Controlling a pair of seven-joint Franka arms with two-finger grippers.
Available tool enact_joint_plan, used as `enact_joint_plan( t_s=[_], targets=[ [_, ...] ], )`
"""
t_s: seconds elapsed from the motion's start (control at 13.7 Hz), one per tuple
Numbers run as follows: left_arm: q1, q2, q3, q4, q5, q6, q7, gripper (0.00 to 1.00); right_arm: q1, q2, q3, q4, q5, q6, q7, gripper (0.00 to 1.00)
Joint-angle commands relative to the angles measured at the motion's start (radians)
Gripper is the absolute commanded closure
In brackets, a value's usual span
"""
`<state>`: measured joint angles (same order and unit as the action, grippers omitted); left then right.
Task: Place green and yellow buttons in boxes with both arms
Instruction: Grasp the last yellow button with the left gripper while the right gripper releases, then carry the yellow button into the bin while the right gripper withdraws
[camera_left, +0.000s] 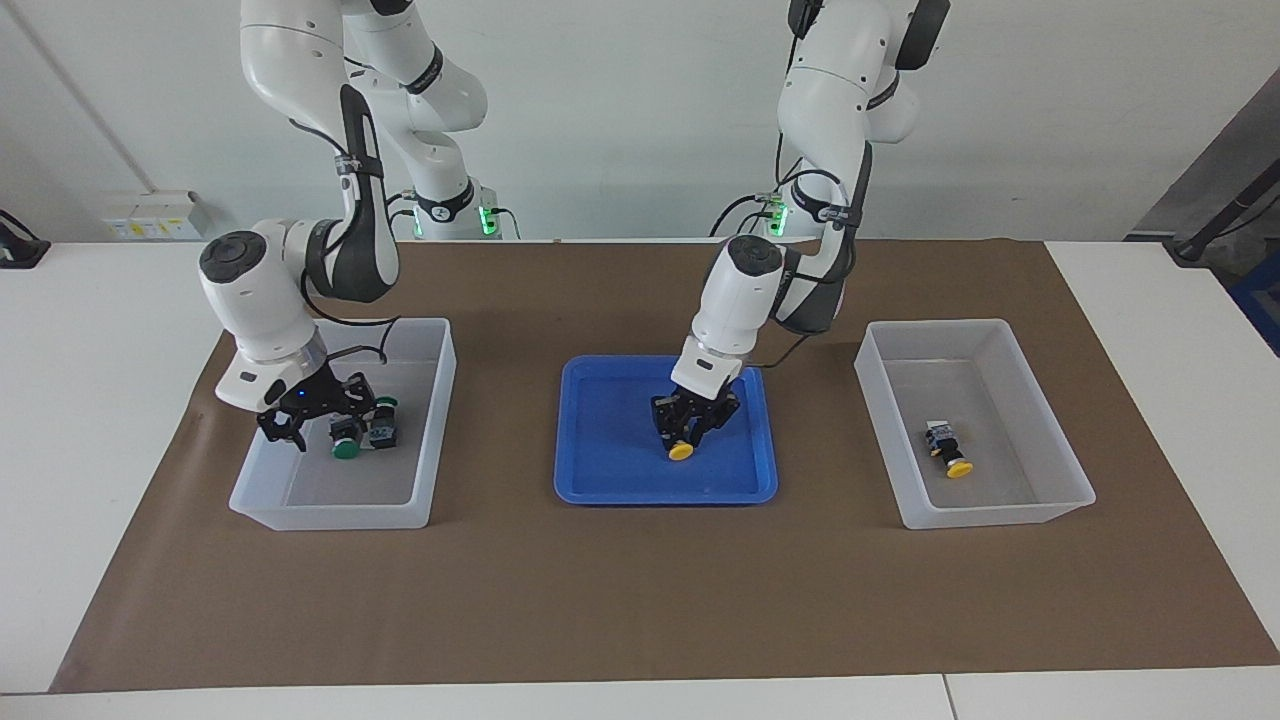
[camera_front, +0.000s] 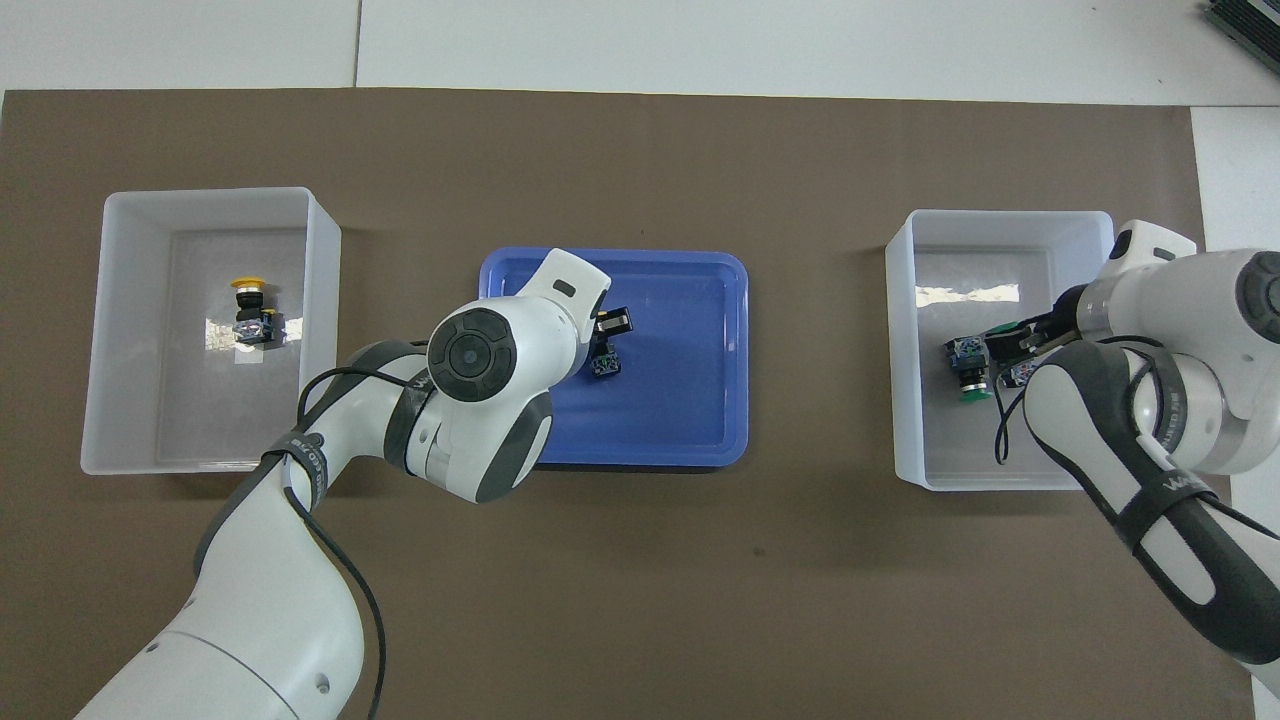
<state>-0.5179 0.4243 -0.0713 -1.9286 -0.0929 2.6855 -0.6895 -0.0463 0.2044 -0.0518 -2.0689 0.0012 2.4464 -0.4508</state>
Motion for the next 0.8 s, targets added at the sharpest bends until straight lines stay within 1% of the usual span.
enact_joint_plan(
  t_s=[0.0, 0.15, 0.29, 0.44, 0.59, 0.73],
  targets=[
    [-0.008, -0.002, 0.013, -0.013, -0.015, 0.022, 0.008, 0.79, 0.046, -0.033, 0.007, 0.053, -0.006, -0.071, 0.154, 0.0],
    [-0.001, -0.002, 0.015, -0.003, -0.013, 0.008, 0.008, 0.99, 0.077, -0.045, 0.007, 0.107, -0.013, -0.153, 0.294, 0.0],
    [0.018, -0.002, 0.016, 0.037, -0.004, -0.054, 0.01, 1.0, 0.124, -0.069, 0.007, 0.139, -0.02, -0.229, 0.436, 0.0],
    [0.057, -0.004, 0.016, 0.106, -0.002, -0.157, 0.021, 1.0, 0.143, -0.108, 0.007, 0.177, -0.023, -0.303, 0.523, 0.0],
    [0.143, -0.025, 0.007, 0.163, -0.002, -0.276, 0.083, 1.0, 0.138, -0.143, 0.007, 0.254, -0.018, -0.429, 0.526, 0.0],
    [0.215, -0.048, 0.005, 0.232, -0.011, -0.425, 0.166, 1.0, 0.129, -0.168, -0.003, 0.35, -0.004, -0.589, 0.523, 0.0]
  ],
)
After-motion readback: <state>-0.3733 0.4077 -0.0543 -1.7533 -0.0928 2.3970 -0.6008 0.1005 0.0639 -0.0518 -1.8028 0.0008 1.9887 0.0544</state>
